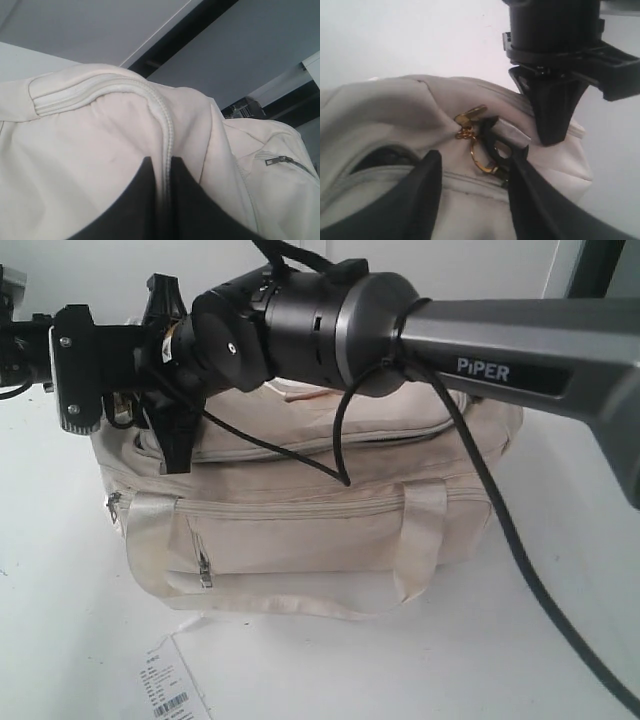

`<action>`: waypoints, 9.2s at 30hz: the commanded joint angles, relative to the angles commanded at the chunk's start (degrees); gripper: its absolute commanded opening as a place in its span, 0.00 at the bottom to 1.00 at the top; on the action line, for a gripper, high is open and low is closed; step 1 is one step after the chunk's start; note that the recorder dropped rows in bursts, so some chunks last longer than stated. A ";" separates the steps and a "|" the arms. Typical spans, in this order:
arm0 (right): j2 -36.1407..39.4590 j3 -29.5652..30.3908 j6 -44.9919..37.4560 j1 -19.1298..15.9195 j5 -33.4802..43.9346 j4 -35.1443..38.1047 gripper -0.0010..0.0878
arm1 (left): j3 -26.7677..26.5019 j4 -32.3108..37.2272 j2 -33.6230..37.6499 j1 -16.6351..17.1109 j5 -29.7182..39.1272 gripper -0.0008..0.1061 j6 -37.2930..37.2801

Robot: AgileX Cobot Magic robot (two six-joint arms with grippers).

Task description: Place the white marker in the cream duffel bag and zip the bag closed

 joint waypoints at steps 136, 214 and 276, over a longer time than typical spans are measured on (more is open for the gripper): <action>3.83 -1.54 5.60 0.39 0.36 10.22 0.52 | 0.00 -0.93 0.00 0.12 0.00 0.01 0.50; 12.59 -10.40 17.58 -2.85 1.51 8.09 0.29 | 0.00 -0.40 0.00 0.12 0.00 0.01 -1.78; 1.59 -10.40 12.06 -2.74 33.96 30.07 0.01 | 0.00 -3.62 0.00 0.12 0.00 0.01 -0.22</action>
